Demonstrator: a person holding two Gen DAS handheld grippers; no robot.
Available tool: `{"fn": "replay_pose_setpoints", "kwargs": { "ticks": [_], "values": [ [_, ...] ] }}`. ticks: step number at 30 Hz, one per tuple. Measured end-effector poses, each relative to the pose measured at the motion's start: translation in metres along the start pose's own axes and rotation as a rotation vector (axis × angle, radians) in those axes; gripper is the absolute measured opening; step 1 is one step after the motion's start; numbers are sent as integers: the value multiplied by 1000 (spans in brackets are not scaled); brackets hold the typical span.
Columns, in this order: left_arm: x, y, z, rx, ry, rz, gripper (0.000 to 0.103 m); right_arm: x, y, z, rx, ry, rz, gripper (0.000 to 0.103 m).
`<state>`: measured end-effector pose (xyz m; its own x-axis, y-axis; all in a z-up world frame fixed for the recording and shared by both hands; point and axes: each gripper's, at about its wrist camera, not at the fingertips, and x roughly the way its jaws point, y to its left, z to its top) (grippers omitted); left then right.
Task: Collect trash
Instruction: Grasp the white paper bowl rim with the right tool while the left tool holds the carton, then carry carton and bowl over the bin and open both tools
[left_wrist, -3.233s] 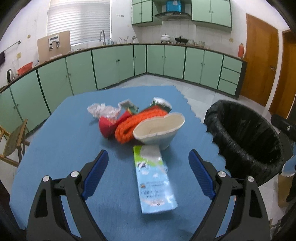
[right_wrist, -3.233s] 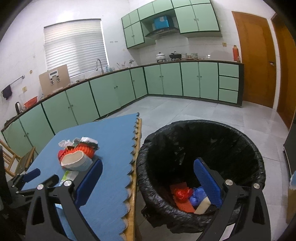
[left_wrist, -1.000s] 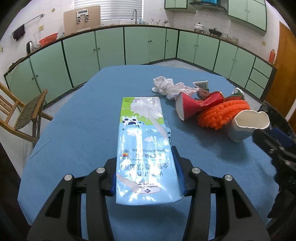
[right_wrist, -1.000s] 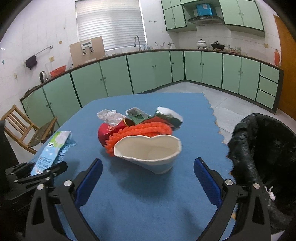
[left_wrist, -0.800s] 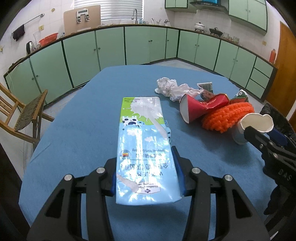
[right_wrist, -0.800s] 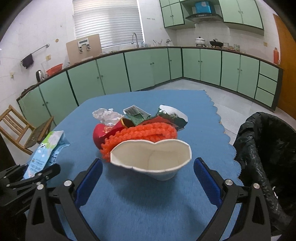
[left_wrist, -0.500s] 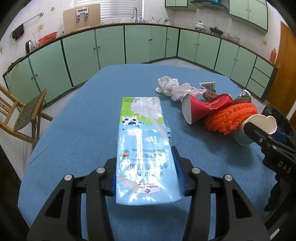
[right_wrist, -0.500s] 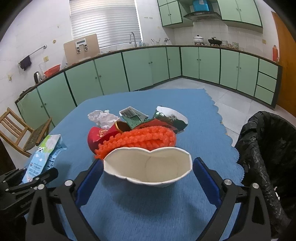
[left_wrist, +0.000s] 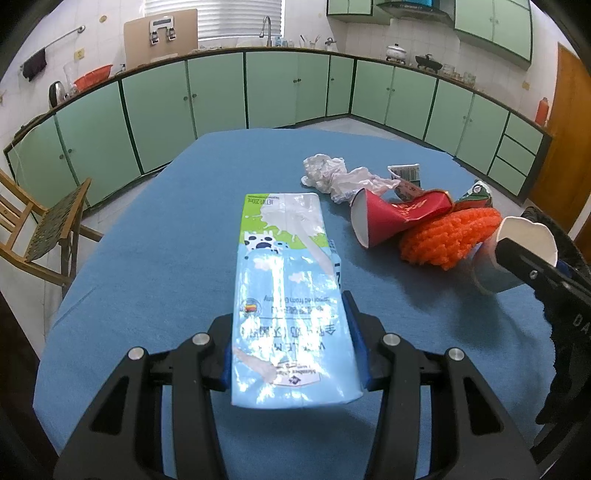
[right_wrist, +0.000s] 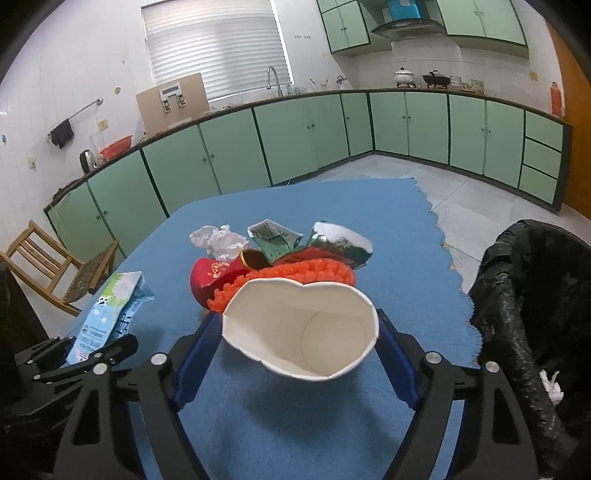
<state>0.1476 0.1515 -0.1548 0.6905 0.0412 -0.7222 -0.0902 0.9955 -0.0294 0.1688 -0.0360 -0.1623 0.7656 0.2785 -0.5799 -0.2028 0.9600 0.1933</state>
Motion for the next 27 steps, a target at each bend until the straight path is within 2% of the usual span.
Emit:
{"fn": "replay_pose_setpoints", "kwargs": {
  "ticks": [11, 27],
  "values": [
    [-19, -21, 17, 15, -54, -46, 46, -39, -15, 21, 7, -61, 3, 80],
    [-46, -77, 45, 73, -135, -121, 46, -100, -39, 45, -2, -169, -29, 80]
  ]
}}
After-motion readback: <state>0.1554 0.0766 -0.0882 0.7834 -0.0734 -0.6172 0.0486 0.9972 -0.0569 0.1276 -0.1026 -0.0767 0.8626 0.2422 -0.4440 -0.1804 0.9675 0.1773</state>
